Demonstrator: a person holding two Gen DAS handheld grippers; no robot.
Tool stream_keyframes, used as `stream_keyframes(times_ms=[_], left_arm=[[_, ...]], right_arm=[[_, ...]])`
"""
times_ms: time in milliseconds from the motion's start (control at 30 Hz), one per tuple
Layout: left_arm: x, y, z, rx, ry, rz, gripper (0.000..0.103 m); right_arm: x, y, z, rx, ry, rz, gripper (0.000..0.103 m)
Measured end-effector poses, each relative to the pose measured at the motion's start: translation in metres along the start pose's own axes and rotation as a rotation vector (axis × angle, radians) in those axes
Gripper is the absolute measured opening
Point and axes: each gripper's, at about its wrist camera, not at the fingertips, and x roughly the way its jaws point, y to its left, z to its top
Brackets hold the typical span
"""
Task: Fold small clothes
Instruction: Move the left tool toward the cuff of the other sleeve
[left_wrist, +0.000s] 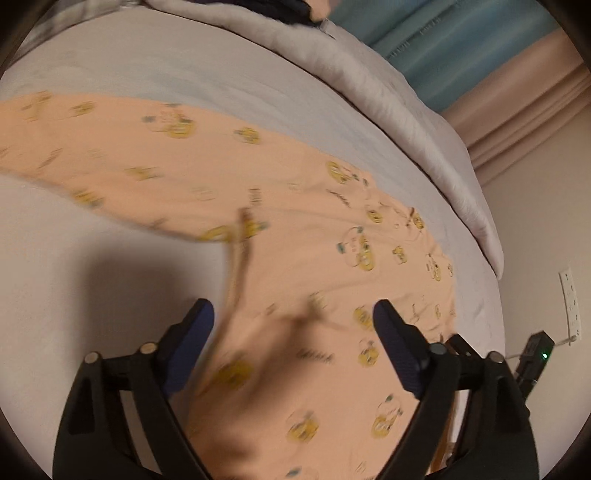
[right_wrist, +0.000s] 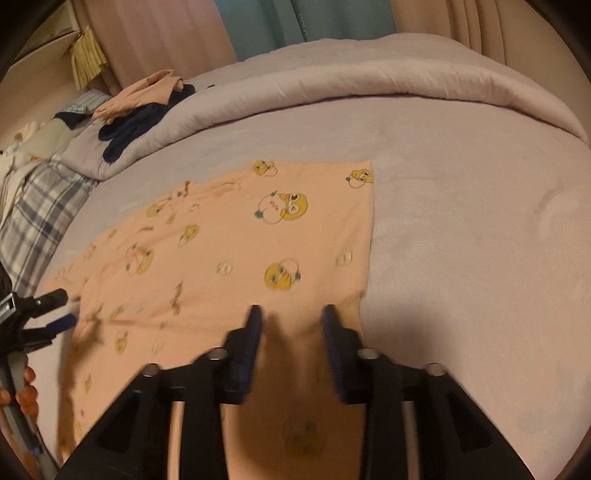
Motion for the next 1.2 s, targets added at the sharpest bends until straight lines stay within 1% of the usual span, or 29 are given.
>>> stream_keyframes(times_ms=[100, 167, 233, 300, 400, 467, 567, 600, 633, 700, 800, 967, 1033, 1133, 1200], left_arm=[[-0.019, 0.021, -0.015, -0.051, -0.01, 0.029, 0.089], [-0.033, 0.036, -0.03, -0.096, -0.017, 0.034, 0.089], [-0.048, 0.051, -0.044, -0.138, -0.024, 0.037, 0.09], [-0.06, 0.058, -0.054, -0.162, -0.024, 0.037, 0.09], [-0.081, 0.064, -0.069, -0.179, -0.029, 0.043, 0.09], [-0.092, 0.062, -0.076, -0.172, -0.038, 0.037, 0.091], [-0.108, 0.052, -0.086, -0.134, -0.052, 0.026, 0.092], [-0.111, 0.05, -0.089, -0.123, -0.054, 0.023, 0.093], [-0.117, 0.045, -0.092, -0.099, -0.056, 0.028, 0.094], [-0.123, 0.039, -0.098, -0.063, -0.064, 0.048, 0.096], [-0.135, 0.033, -0.108, -0.017, -0.077, 0.074, 0.096], [-0.143, 0.03, -0.117, 0.02, -0.089, 0.083, 0.099], [-0.146, 0.029, -0.119, 0.026, -0.095, 0.071, 0.102], [-0.147, 0.03, -0.118, 0.021, -0.087, 0.015, 0.102], [-0.148, 0.029, -0.118, 0.023, -0.087, 0.0, 0.102]], right_arm=[[-0.016, 0.003, -0.016, -0.002, -0.008, 0.026, 0.042], [-0.027, 0.009, -0.029, -0.012, -0.002, 0.035, 0.045], [-0.035, 0.013, -0.038, -0.02, -0.005, 0.039, 0.051], [-0.043, 0.015, -0.047, -0.019, -0.004, 0.07, 0.053], [-0.051, 0.024, -0.057, -0.013, 0.015, 0.12, 0.054], [-0.057, 0.034, -0.061, -0.033, 0.018, 0.146, 0.054], [-0.066, 0.051, -0.067, -0.066, 0.007, 0.166, 0.055], [-0.07, 0.057, -0.068, -0.082, 0.003, 0.171, 0.057], [-0.072, 0.06, -0.068, -0.093, 0.001, 0.174, 0.061], [-0.078, 0.069, -0.071, -0.119, -0.011, 0.176, 0.064], [-0.084, 0.077, -0.074, -0.155, -0.022, 0.182, 0.065], [-0.089, 0.089, -0.079, -0.176, -0.029, 0.193, 0.066], [-0.092, 0.095, -0.082, -0.18, -0.032, 0.198, 0.069], [-0.096, 0.103, -0.086, -0.188, -0.039, 0.193, 0.078], [-0.098, 0.107, -0.088, -0.194, -0.039, 0.195, 0.078]])
